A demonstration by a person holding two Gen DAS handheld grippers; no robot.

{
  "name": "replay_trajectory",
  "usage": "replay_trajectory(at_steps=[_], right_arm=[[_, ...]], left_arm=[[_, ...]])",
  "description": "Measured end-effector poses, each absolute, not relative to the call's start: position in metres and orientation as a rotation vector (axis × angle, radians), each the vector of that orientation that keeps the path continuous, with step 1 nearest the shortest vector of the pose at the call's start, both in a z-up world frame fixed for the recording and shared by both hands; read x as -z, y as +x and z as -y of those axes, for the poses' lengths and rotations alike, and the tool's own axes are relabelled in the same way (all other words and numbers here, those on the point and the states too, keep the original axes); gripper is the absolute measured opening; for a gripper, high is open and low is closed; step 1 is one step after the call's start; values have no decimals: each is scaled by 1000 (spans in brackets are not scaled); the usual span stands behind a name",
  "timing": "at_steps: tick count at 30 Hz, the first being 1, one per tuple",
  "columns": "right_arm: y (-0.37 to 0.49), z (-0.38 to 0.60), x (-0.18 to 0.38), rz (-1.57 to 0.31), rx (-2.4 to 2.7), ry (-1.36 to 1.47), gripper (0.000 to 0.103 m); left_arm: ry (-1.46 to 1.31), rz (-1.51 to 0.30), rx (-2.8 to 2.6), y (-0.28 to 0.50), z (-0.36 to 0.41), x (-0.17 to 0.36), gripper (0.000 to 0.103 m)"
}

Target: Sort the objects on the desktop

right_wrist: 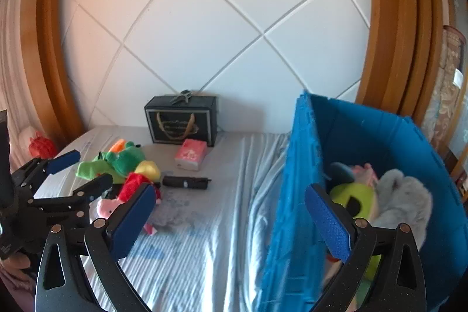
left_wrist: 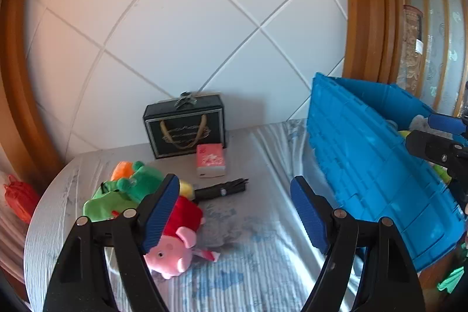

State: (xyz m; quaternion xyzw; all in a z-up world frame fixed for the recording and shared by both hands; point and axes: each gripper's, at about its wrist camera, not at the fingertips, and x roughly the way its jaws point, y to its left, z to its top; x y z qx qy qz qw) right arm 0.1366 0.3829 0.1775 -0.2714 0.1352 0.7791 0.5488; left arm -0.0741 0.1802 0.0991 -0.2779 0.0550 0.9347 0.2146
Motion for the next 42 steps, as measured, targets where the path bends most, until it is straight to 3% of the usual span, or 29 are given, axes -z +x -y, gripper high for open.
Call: replay_trajectory(at_steps=[8, 14, 20, 34, 42], right_arm=[[73, -408, -104, -449, -1827, -771, 103], [55, -430, -50, -547, -1774, -858, 103], [47, -459, -10, -624, -1710, -933, 103], [60, -523, 49, -768, -1608, -1001, 103], [28, -554, 58, -788, -1688, -993, 103]], left_arm=[[-950, -105, -2694, -117, -79, -40, 78], [-1146, -39, -2670, -142, -48, 16, 78], [-1316, -22, -2589, -170, -55, 65, 78], [-1508, -176, -2439, -240, -125, 126, 78], [-1399, -129, -2487, -209, -107, 109, 78]])
